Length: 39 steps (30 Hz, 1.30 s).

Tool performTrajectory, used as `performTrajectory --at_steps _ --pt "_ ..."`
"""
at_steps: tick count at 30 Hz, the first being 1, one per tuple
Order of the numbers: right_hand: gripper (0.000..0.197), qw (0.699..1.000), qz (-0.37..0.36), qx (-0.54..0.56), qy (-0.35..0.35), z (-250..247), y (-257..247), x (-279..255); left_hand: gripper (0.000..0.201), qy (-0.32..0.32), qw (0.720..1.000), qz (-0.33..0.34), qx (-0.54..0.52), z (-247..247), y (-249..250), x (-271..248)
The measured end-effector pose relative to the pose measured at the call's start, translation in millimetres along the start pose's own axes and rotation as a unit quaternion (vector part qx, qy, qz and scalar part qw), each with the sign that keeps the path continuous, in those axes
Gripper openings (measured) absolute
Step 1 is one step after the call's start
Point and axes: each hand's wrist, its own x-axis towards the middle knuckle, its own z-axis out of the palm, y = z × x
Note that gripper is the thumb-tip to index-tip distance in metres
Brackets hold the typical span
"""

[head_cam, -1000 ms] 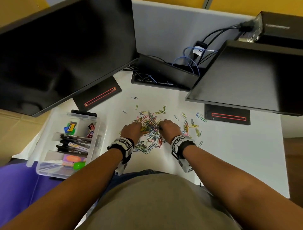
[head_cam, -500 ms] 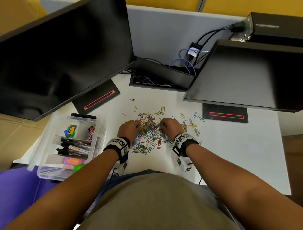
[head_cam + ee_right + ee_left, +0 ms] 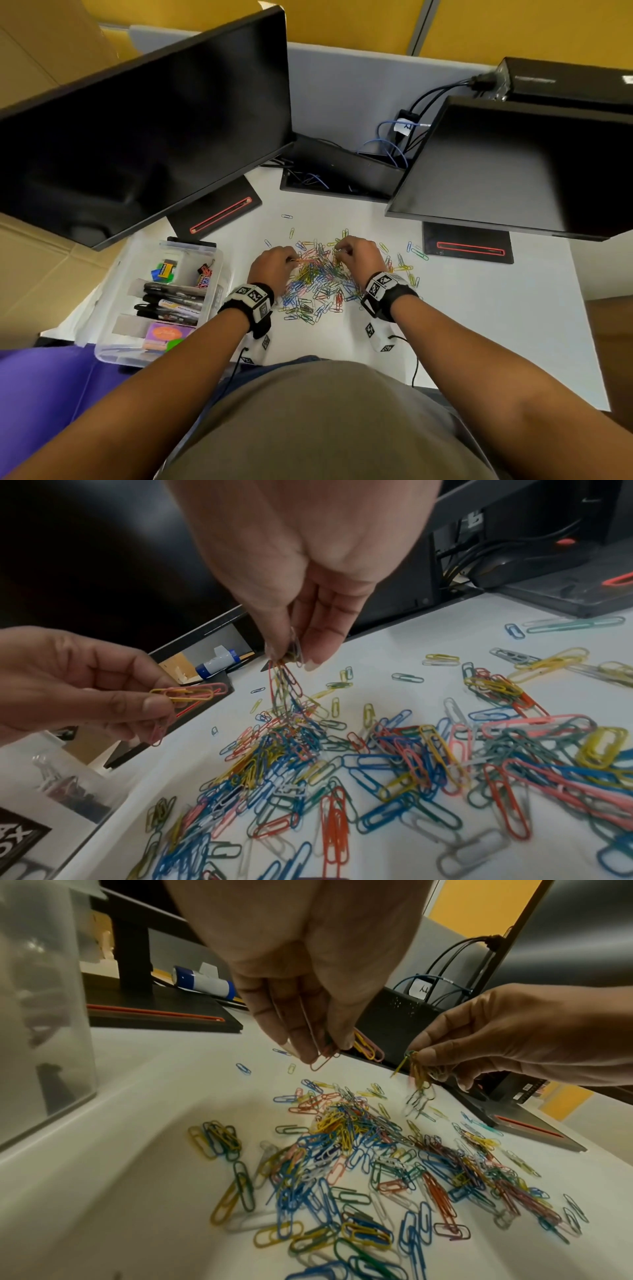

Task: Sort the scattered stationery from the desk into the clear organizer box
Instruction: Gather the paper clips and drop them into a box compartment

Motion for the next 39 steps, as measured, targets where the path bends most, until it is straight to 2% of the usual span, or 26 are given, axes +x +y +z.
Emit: performTrajectory --at_steps 12,19,23,34,39 --pt "0.022 1.0 -0.01 -0.003 0.023 -4 -30 -7 0.011 0.04 0.999 -0.01 -0.018 -21 -10 -20" --pt "0.018 0.994 -0.057 0.069 0.057 -9 -81 4 0.01 0.109 0.993 -0.017 -0.049 -52 -12 -19" --pt "0.017 0.989 -0.089 0.106 0.054 -8 -116 11 0.011 0.146 0.987 -0.02 -0.065 -76 -18 -18" --pt "0.017 0.971 -0.182 0.155 0.023 21 -198 12 0.005 0.243 0.958 -0.119 -0.09 -121 -71 -44" --pt "0.015 0.967 -0.2 0.158 -0.006 43 -221 11 0.007 0.227 0.958 -0.162 -0.059 -122 -100 -56"
